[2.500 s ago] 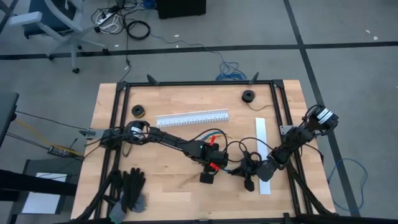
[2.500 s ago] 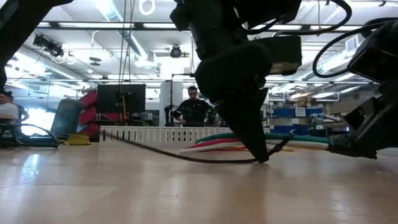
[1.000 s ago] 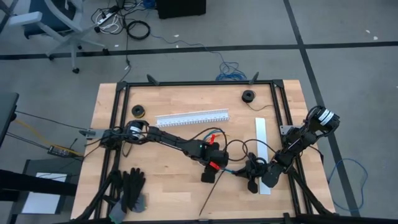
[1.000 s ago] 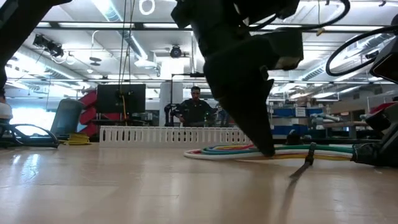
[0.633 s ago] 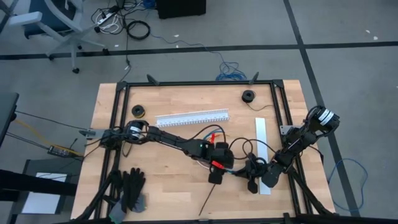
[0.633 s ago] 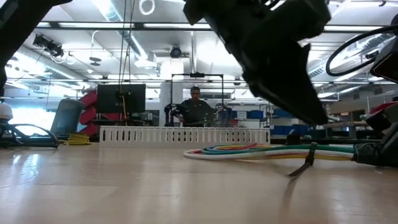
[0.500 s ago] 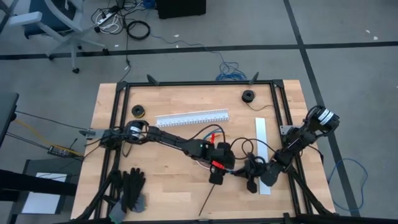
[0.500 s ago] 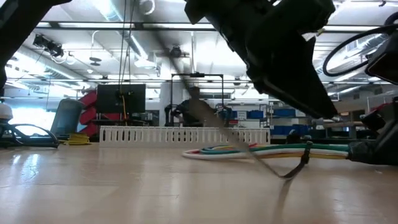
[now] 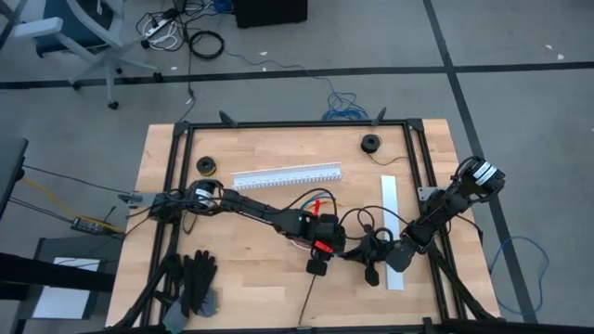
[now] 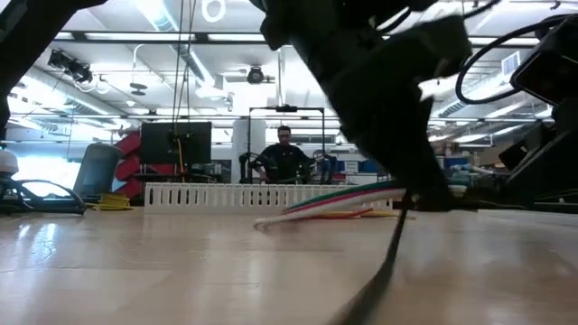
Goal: Ziptie cables
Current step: Insert black zip tie on the cable wire
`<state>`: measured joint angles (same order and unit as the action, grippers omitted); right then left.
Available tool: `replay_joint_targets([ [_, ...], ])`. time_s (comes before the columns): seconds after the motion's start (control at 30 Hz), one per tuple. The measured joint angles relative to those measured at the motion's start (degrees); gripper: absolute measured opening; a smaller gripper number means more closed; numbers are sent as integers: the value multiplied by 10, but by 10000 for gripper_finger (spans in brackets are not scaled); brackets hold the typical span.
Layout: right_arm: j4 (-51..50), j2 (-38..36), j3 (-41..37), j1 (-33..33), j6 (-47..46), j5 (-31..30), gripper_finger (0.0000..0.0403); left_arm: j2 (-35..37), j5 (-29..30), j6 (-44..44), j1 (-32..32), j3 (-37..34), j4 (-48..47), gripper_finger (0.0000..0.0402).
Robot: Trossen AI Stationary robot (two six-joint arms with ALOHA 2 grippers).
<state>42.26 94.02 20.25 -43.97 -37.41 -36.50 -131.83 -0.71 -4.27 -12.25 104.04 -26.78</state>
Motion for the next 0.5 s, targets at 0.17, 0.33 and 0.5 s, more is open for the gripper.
replay_joint_targets([
  [0.17, 0, 0, 0, 0, 0, -3, 10, 0, 0, 2, 0, -4, -13, 47],
  [0.33, -6, 0, 0, -1, -11, -4, 10, 0, 0, 1, 0, -4, -15, 10],
  [0.5, -31, 0, 2, -17, -45, -22, 10, 0, 2, 10, 2, -3, -16, 10],
])
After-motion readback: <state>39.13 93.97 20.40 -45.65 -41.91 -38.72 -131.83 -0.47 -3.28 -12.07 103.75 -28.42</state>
